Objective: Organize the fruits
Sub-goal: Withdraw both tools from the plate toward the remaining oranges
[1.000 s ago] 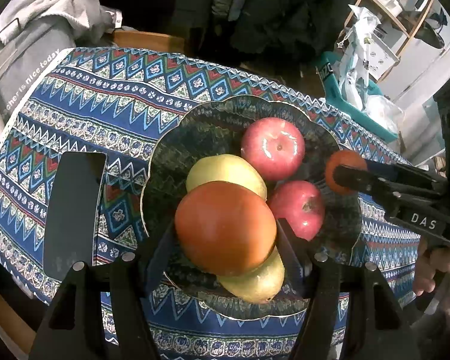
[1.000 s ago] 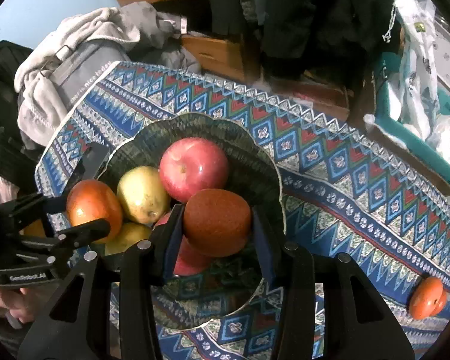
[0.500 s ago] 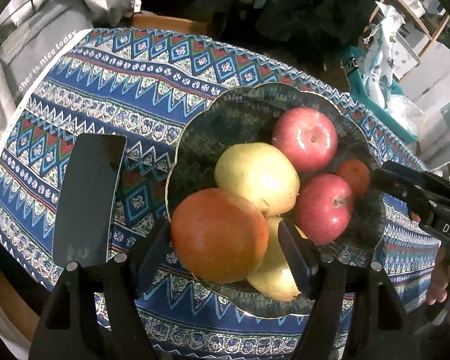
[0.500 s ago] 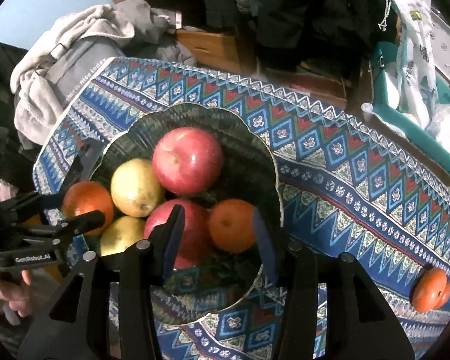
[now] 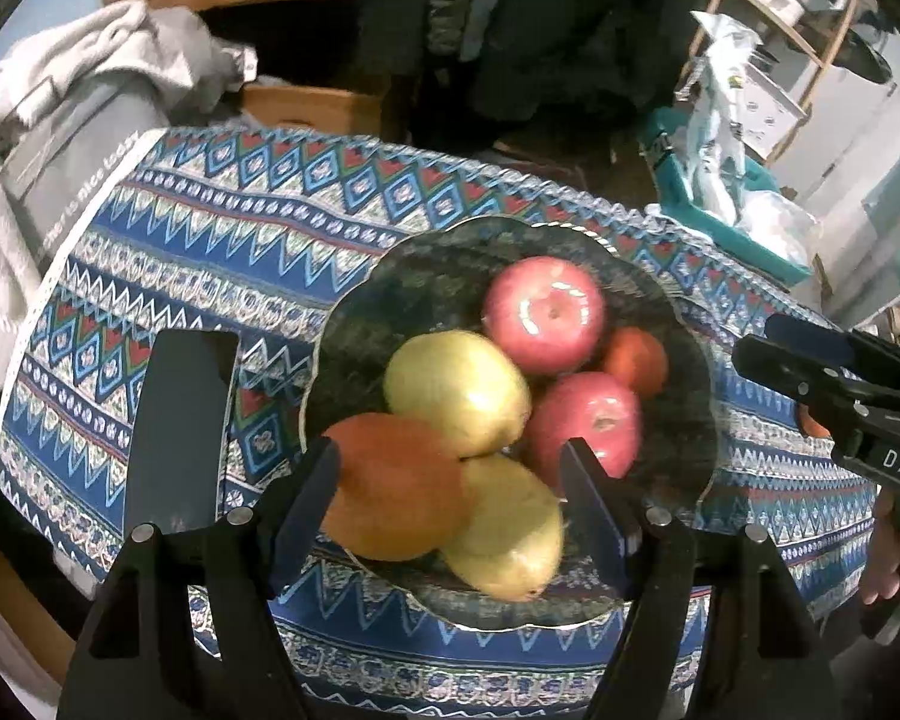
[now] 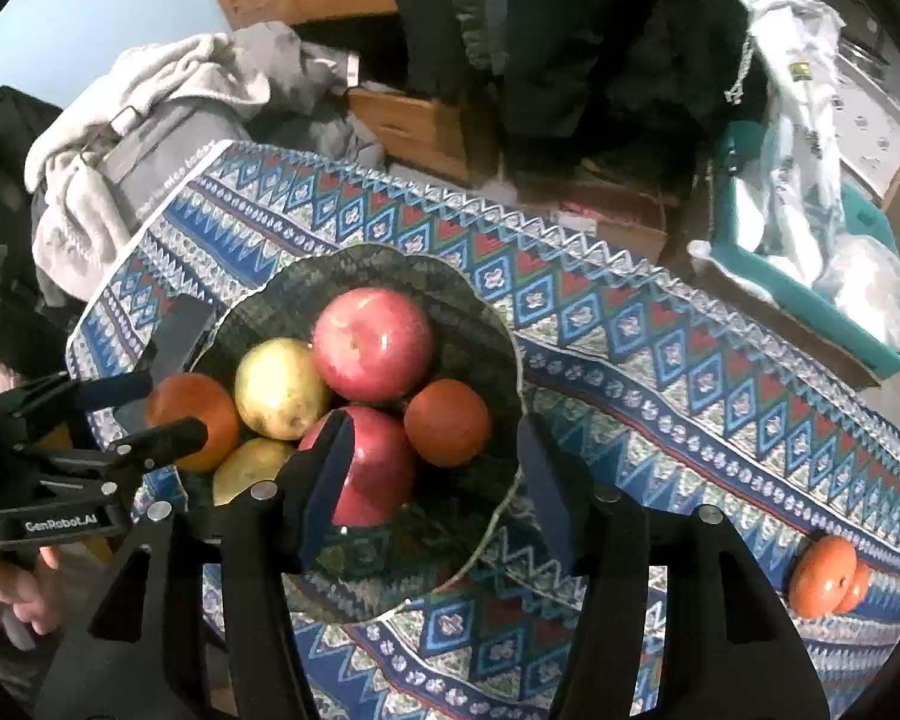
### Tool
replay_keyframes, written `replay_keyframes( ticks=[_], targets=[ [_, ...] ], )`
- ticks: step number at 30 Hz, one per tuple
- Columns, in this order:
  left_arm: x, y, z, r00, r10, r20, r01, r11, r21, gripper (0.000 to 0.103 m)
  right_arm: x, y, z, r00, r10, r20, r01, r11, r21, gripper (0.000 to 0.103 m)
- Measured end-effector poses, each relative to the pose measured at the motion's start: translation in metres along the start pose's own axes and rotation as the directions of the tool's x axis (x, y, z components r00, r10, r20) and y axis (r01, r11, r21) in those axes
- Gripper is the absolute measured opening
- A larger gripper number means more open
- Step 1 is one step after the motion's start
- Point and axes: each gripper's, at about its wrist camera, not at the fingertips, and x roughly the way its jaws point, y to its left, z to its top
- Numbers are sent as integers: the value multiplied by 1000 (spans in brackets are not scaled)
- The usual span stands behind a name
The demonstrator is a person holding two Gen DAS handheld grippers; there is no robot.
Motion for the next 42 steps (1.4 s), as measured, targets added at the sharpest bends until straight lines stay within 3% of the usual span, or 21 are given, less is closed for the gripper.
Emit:
replay_keyframes(
  ticks=[4, 21, 42],
  targets=[
    [-9, -19, 1, 1000, -5, 27, 4, 999, 49, 77, -16, -4, -3, 999, -42, 28, 42, 999, -15, 63],
    [-37, -91, 1, 995, -54, 89, 35, 980, 198, 80, -77, -50, -30, 984, -150, 92, 148, 988, 35, 63],
    [-46, -176, -8, 991, -95, 92, 57, 935, 351, 80, -131, -122, -76, 961, -251, 116, 235, 962, 140, 64]
  ],
)
